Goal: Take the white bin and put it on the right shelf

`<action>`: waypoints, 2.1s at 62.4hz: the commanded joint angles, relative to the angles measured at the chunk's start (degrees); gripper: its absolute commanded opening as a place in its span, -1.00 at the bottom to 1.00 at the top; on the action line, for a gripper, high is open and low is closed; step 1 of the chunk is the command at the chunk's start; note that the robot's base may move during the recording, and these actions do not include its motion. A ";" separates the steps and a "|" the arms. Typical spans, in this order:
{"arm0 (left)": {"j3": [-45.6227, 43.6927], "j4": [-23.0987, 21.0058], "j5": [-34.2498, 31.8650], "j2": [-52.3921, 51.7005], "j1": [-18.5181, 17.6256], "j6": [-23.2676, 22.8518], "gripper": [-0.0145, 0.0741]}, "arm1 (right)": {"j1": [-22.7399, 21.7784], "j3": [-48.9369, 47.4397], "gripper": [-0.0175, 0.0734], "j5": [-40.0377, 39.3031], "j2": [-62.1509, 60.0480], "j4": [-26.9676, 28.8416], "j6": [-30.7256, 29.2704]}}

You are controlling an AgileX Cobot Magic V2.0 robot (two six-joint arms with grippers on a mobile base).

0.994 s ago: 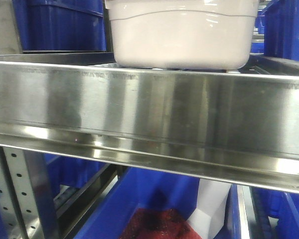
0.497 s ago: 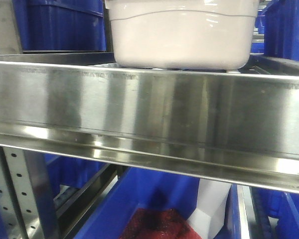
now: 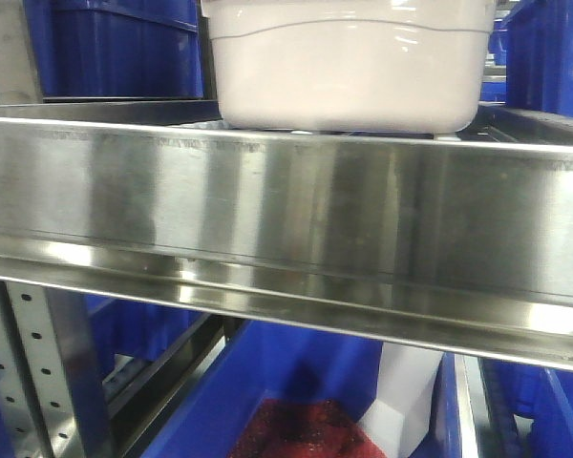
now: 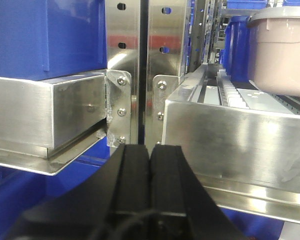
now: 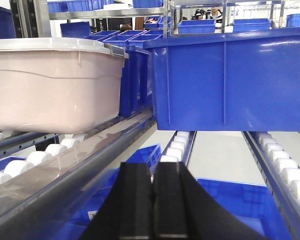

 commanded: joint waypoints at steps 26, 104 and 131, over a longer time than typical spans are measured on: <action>1.00 0.09 -5.18 -0.79 -0.44 -0.35 -0.94 | -0.05 0.55 -0.46 -3.29 -0.46 -0.38 0.11; 1.00 0.09 -5.18 -0.79 -0.44 -0.35 -0.94 | -0.17 0.55 -0.46 -3.24 -0.46 -0.38 0.11; 1.00 0.09 -5.18 -0.79 -0.44 -0.35 -0.94 | -0.17 0.55 -0.46 -3.24 -0.46 -0.38 0.11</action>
